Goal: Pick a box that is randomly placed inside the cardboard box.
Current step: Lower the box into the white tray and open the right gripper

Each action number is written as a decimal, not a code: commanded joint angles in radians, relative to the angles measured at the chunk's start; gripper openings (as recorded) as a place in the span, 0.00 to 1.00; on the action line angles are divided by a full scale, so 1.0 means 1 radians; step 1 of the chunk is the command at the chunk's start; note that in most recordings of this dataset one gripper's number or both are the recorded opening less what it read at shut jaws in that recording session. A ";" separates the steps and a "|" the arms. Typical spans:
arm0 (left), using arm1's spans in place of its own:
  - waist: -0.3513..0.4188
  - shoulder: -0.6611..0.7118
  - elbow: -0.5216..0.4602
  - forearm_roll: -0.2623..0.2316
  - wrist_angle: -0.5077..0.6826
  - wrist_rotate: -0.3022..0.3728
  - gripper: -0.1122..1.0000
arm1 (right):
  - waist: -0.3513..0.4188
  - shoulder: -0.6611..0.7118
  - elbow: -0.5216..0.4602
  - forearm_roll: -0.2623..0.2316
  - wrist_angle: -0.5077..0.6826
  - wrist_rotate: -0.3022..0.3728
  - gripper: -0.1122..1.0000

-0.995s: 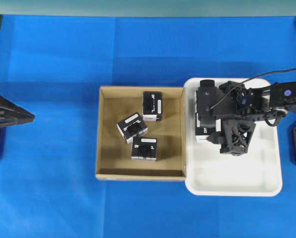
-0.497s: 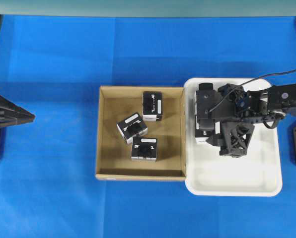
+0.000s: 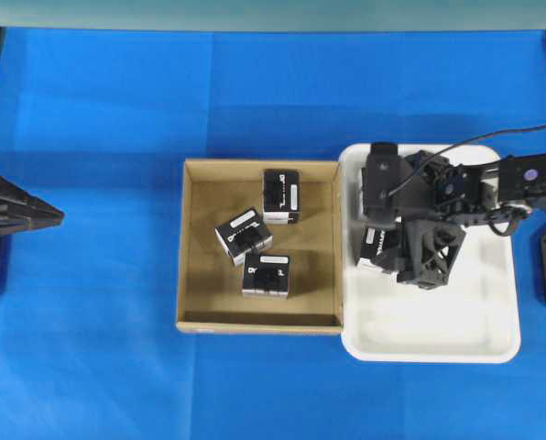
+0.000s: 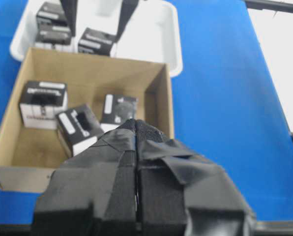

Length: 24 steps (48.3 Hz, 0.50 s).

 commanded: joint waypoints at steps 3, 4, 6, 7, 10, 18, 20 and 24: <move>0.002 0.009 -0.025 0.003 -0.008 -0.002 0.04 | 0.003 -0.051 -0.011 0.003 -0.011 0.008 0.97; 0.002 0.009 -0.023 0.003 -0.008 -0.002 0.04 | 0.003 -0.060 -0.011 0.003 -0.014 0.009 0.97; 0.002 0.009 -0.023 0.002 -0.008 -0.002 0.04 | 0.002 -0.080 -0.011 0.003 -0.020 0.011 0.97; 0.002 0.009 -0.023 0.003 -0.008 -0.002 0.04 | 0.003 -0.087 -0.012 0.003 -0.025 0.011 0.97; 0.002 0.009 -0.023 0.002 -0.008 -0.002 0.04 | 0.003 -0.123 -0.012 0.003 -0.043 0.011 0.97; 0.002 0.009 -0.023 0.003 -0.008 -0.002 0.04 | 0.002 -0.209 -0.011 0.005 -0.075 0.014 0.97; 0.002 0.009 -0.023 0.003 -0.008 -0.002 0.04 | 0.003 -0.227 -0.009 0.005 -0.080 0.014 0.97; 0.003 0.009 -0.023 0.003 -0.008 -0.002 0.04 | 0.003 -0.264 -0.008 0.003 -0.094 0.014 0.97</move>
